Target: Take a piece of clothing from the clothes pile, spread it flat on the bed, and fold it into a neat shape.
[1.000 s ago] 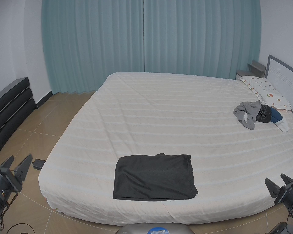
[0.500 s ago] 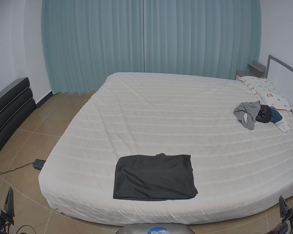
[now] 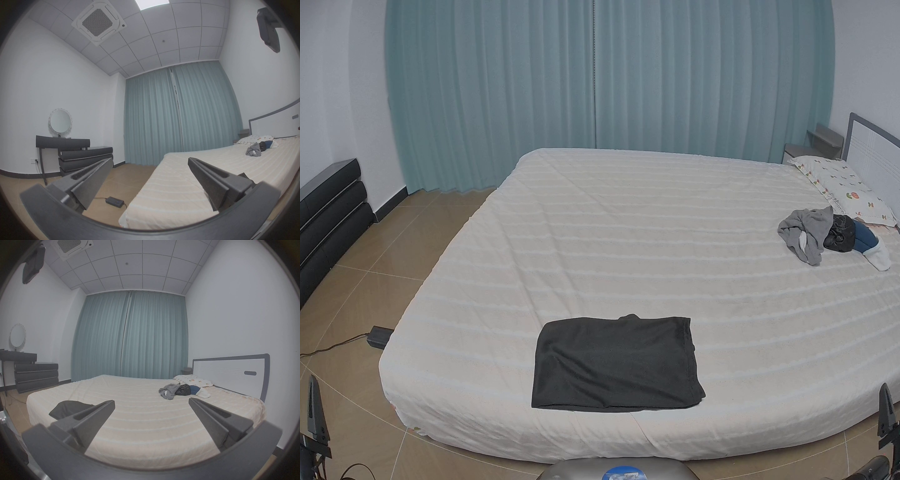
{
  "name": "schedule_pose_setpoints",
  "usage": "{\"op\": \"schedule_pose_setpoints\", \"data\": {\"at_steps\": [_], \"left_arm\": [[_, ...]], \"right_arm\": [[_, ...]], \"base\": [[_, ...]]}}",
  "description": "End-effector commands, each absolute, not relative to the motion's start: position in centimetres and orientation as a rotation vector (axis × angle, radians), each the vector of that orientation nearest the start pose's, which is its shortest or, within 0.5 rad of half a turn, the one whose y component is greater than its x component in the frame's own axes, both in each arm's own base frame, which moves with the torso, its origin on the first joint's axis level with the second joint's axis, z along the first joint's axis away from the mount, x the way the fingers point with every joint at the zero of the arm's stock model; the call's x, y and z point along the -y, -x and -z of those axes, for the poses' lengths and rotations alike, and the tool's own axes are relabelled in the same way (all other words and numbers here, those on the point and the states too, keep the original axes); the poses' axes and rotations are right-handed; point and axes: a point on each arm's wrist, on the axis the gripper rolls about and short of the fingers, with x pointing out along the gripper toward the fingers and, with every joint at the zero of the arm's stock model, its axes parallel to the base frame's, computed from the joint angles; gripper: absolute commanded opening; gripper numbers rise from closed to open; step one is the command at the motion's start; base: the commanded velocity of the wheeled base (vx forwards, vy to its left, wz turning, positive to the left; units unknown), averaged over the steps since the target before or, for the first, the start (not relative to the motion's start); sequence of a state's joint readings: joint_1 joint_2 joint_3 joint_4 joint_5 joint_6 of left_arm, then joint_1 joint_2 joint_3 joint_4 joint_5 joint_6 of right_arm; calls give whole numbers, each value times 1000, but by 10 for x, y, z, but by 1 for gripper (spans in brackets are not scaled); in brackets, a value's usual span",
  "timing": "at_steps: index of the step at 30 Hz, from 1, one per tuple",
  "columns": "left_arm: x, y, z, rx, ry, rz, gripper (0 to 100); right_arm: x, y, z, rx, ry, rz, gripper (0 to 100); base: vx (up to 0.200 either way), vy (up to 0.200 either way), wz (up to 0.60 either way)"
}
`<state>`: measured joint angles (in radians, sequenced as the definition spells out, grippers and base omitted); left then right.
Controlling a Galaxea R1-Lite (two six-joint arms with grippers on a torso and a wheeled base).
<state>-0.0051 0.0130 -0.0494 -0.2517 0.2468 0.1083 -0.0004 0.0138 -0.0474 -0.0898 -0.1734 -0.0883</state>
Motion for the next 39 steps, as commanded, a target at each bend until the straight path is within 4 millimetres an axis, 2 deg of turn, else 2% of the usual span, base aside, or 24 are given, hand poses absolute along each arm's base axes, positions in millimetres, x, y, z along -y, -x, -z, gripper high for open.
{"op": "schedule_pose_setpoints", "data": {"at_steps": [1, 6, 19, 31, 35, 39], "left_arm": [[-5, 25, -94, 167, -65, -214, 100], [-4, 24, -82, 53, -42, -196, 100], [-2, 23, -82, 56, 43, -99, 100], [-2, 24, -80, 28, 50, -96, 100], [-2, 23, -79, 27, 87, -94, 100], [-2, 23, -79, 27, 82, -93, 100]], "right_arm": [[3, 24, -84, 69, 83, 167, 100], [4, 23, -83, 68, 77, 162, 100], [4, 24, -83, 65, 56, 166, 100], [4, 24, -81, 32, 22, 177, 100], [2, 23, -81, 47, 2, 101, 100], [0, 23, -75, -23, -8, 22, 100]], "base": [[0, 0, 0], [0, 0, 0], [0, 0, 0], [0, 0, 0], [0, 0, 0], [0, 0, 0]]}}
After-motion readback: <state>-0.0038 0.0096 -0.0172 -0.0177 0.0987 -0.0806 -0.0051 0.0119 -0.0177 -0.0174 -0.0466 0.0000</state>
